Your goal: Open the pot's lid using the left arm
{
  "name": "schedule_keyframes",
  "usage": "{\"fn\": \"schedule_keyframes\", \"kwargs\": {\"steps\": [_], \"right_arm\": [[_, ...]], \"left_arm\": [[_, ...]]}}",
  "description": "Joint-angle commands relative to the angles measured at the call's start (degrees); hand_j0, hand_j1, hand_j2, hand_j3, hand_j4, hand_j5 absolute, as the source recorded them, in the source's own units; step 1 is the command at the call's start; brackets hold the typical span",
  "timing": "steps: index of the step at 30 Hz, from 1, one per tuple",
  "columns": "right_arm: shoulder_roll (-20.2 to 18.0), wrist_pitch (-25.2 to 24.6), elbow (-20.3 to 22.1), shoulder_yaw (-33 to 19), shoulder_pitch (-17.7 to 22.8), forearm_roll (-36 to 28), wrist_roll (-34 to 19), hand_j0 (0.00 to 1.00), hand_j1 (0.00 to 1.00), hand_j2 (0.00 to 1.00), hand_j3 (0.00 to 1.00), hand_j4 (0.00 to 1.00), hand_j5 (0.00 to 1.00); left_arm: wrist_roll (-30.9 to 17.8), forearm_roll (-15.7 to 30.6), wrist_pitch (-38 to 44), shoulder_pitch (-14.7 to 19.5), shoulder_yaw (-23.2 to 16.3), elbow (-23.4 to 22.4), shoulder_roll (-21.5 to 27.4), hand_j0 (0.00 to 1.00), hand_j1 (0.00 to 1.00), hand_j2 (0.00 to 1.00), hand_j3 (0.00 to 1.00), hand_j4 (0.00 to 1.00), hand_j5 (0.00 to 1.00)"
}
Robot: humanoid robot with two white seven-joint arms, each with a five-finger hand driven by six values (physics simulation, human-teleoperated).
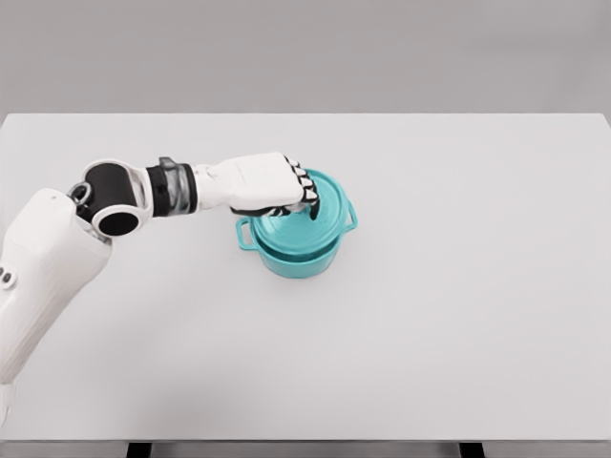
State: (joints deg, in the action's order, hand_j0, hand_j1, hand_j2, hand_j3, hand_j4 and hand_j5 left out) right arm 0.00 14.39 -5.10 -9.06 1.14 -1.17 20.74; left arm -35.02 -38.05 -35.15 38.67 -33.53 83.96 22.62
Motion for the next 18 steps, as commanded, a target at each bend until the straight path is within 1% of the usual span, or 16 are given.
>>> {"fn": "schedule_keyframes", "kwargs": {"steps": [1, 3, 6, 7, 9, 10, 13, 14, 16, 18], "right_arm": [[0.00, 0.03, 0.00, 0.00, 0.00, -0.06, 0.01, 1.00, 1.00, 1.00, 1.00, 1.00, 1.00], [0.00, 0.03, 0.00, 0.00, 0.00, -0.06, 0.01, 1.00, 1.00, 1.00, 1.00, 1.00, 1.00], [0.00, 0.03, 0.00, 0.00, 0.00, -0.06, 0.01, 1.00, 1.00, 1.00, 1.00, 1.00, 1.00], [0.00, 0.03, 0.00, 0.00, 0.00, -0.06, 0.01, 1.00, 1.00, 1.00, 1.00, 1.00, 1.00], [0.00, 0.03, 0.00, 0.00, 0.00, -0.06, 0.01, 1.00, 1.00, 1.00, 1.00, 1.00, 1.00], [0.00, 0.03, 0.00, 0.00, 0.00, -0.06, 0.01, 1.00, 1.00, 1.00, 1.00, 1.00, 1.00], [0.00, 0.03, 0.00, 0.00, 0.00, -0.06, 0.01, 1.00, 1.00, 1.00, 1.00, 1.00, 1.00], [0.00, 0.03, 0.00, 0.00, 0.00, -0.06, 0.01, 1.00, 1.00, 1.00, 1.00, 1.00, 1.00], [0.00, 0.03, 0.00, 0.00, 0.00, -0.06, 0.01, 1.00, 1.00, 1.00, 1.00, 1.00, 1.00], [0.00, 0.03, 0.00, 0.00, 0.00, -0.06, 0.01, 1.00, 1.00, 1.00, 1.00, 1.00, 1.00]], "left_arm": [[0.02, 0.35, 0.15, 0.09, 0.48, -0.02, 0.06, 0.52, 0.52, 0.52, 0.52, 0.52, 0.52], [0.02, 2.28, 0.15, 0.44, 0.83, 0.07, 0.41, 0.52, 0.52, 0.52, 0.52, 0.52, 0.52], [0.02, 5.62, 0.15, 0.79, 3.64, 0.33, 1.11, 0.52, 0.52, 0.52, 0.52, 0.52, 0.52], [0.02, 7.02, 0.15, 0.79, 4.61, 0.51, 2.51, 0.52, 0.52, 0.52, 0.52, 0.52, 0.52], [0.02, 11.06, 0.15, 0.70, 6.37, 0.68, 7.43, 0.52, 0.52, 0.52, 0.52, 0.52, 0.52], [0.02, 11.86, 0.15, 0.70, 7.16, 0.68, 9.11, 0.52, 0.52, 0.52, 0.52, 0.52, 0.52], [0.02, 12.12, 0.15, -0.44, 11.38, 0.60, 13.06, 0.52, 0.52, 0.52, 0.52, 0.52, 0.52], [0.02, 12.21, 0.15, -0.61, 11.47, 0.42, 14.47, 0.52, 0.52, 0.52, 0.52, 0.52, 0.52], [0.02, 11.42, 0.15, -3.87, 14.54, 0.07, 15.61, 0.52, 0.52, 0.52, 0.52, 0.52, 0.52], [0.02, 11.33, 0.15, -5.27, 14.80, 0.07, 16.67, 0.52, 0.52, 0.52, 0.52, 0.52, 0.52]]}}
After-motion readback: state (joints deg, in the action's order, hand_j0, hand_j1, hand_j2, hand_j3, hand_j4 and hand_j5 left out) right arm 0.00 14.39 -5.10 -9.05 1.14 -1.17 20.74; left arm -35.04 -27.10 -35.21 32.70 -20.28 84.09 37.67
